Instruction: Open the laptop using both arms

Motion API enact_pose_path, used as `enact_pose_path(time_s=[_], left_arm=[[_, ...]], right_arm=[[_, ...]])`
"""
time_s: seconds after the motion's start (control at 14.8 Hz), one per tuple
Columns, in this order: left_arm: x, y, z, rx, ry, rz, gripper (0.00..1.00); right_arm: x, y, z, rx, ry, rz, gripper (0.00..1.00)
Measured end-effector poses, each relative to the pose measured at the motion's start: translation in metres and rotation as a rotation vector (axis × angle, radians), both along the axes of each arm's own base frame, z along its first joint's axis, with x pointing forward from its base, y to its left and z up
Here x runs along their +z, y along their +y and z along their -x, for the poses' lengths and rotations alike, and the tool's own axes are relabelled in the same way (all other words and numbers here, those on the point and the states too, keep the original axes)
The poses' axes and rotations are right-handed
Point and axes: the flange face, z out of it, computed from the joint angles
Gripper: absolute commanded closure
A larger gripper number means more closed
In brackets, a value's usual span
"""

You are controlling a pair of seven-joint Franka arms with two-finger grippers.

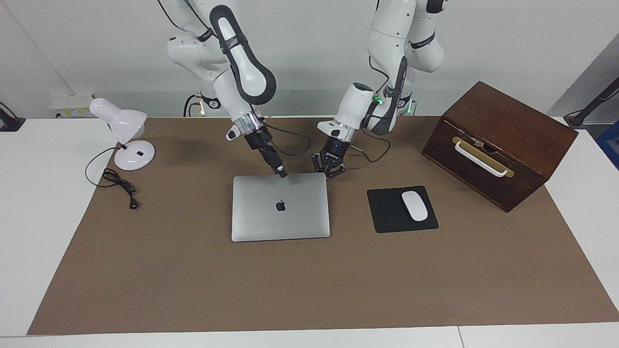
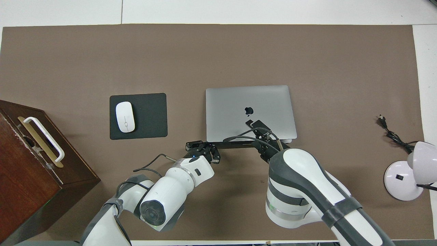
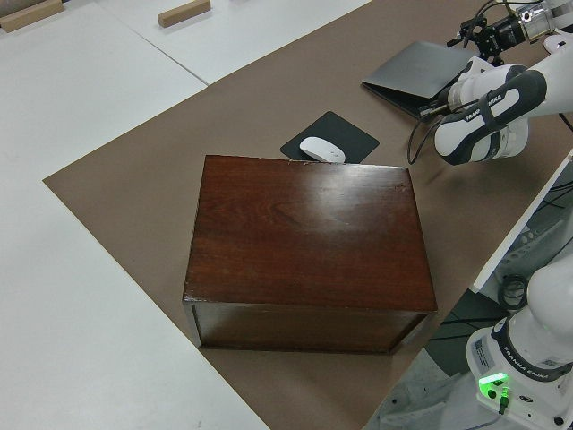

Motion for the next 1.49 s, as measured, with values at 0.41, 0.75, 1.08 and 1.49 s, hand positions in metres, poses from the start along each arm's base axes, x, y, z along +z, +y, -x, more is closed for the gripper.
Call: enact_pose_path(time_s=[0.41, 0.75, 1.08, 1.49], left_arm=[[-0.001, -0.003, -0.004, 0.001, -0.003, 0.003, 1.0], [-0.001, -0.003, -0.004, 0.001, -0.004, 0.003, 1.0], [-0.001, -0.003, -0.005, 0.002, -0.004, 0.003, 1.0], [-0.001, -0.003, -0.005, 0.002, -0.005, 0.003, 1.0]], right_arm=[[-0.003, 0.006, 0.003, 0.008, 0.009, -0.003, 0.0], [0.0, 0.028, 0.017, 0.026, 0.018, -0.019, 0.0], [0.003, 0.029, 0.015, 0.025, 0.013, -0.022, 0.0], [0.003, 0.027, 0.014, 0.021, 0.013, -0.02, 0.0]])
